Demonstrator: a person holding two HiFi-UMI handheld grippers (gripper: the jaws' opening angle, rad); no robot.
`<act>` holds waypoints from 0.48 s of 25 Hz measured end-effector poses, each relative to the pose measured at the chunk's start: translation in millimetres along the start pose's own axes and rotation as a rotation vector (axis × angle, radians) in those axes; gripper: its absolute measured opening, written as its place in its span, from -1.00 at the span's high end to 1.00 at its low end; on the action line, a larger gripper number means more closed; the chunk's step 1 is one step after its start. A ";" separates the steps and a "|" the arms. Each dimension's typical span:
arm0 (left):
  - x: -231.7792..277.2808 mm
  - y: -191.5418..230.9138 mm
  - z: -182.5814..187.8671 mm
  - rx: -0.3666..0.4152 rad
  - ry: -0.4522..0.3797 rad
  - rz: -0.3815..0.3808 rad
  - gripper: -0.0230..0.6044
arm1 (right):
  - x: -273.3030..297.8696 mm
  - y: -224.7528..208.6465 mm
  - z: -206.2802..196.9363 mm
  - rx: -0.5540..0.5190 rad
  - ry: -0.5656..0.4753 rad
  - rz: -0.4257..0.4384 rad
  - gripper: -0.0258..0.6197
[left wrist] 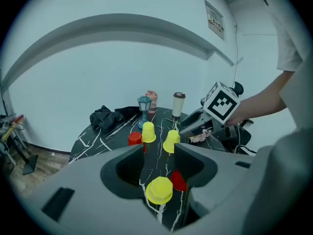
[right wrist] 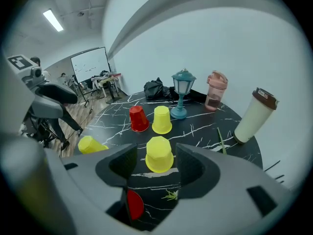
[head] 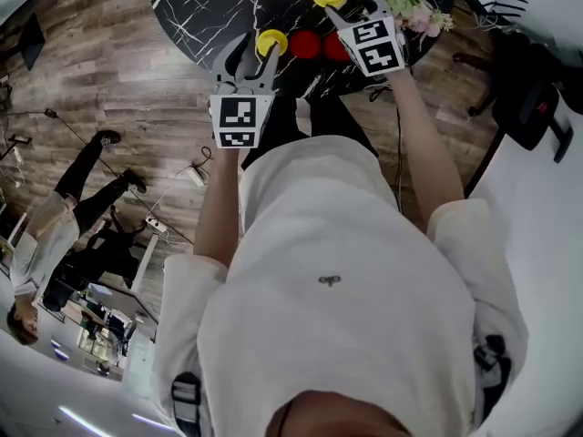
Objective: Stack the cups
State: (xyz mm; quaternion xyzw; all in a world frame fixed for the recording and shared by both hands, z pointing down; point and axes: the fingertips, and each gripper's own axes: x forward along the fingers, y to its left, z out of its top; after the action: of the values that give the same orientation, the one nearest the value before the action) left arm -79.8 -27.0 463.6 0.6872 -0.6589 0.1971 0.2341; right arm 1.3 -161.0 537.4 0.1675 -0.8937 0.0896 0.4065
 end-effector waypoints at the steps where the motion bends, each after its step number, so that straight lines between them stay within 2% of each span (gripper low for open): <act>1: -0.9 -1.3 0.4 -0.005 0.000 0.009 0.31 | 4.4 -0.8 -1.6 -0.010 0.008 0.010 0.15; 12: -10.9 -20.2 -0.4 -0.026 0.010 0.060 0.32 | 32.0 -2.7 -12.9 -0.094 0.037 0.070 0.16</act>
State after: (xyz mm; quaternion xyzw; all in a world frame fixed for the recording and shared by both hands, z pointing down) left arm -60.2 -17.5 456.3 0.6631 -0.6805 0.1985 0.2403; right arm -8.4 -166.9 570.1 0.1154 -0.8945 0.0650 0.4270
